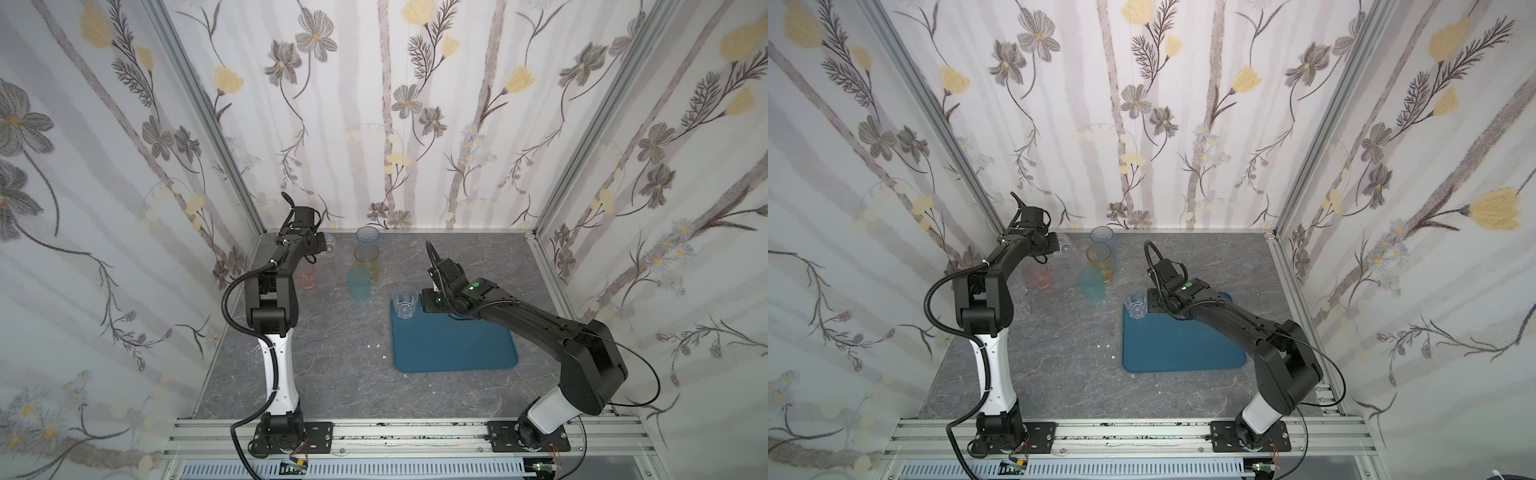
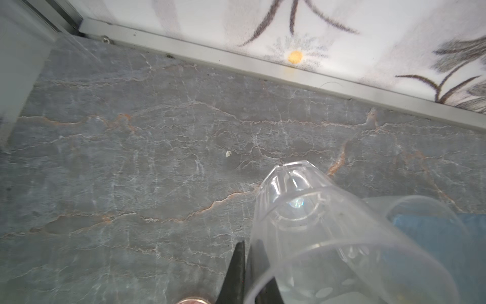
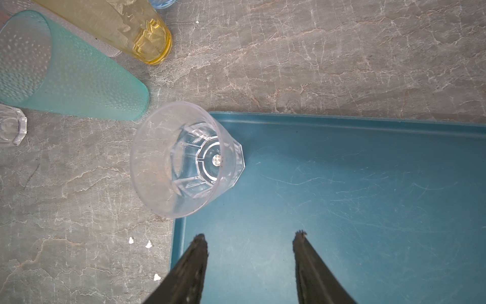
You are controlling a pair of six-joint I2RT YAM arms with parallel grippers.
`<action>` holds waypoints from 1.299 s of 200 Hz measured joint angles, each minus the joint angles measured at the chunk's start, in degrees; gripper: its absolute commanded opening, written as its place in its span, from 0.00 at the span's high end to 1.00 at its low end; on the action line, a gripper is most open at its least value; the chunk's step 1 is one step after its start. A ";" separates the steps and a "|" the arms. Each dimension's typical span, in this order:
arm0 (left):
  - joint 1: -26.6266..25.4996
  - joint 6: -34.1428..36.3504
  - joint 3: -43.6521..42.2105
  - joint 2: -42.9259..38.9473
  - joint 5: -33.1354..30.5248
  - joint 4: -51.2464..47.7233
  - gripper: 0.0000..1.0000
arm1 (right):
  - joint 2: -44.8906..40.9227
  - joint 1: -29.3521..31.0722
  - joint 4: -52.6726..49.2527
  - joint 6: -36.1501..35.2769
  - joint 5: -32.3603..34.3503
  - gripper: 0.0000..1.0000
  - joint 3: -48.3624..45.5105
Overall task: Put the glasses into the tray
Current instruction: 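Grasp a clear faceted glass from the cluster with the left gripper, then carry the clear glass over the tray beside the first glass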
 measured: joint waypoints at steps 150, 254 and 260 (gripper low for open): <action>-23.34 -7.15 -14.75 -36.72 -14.12 -0.70 1.00 | -6.47 -4.81 0.07 0.37 2.34 0.47 -1.60; -49.11 -12.85 -14.62 -24.74 -10.49 -1.20 1.00 | -18.73 -20.63 1.77 -0.13 0.98 0.48 -11.91; -49.40 -12.92 -14.69 -24.00 -9.97 -1.31 1.00 | -19.04 -20.92 1.75 -0.33 0.79 0.48 -12.39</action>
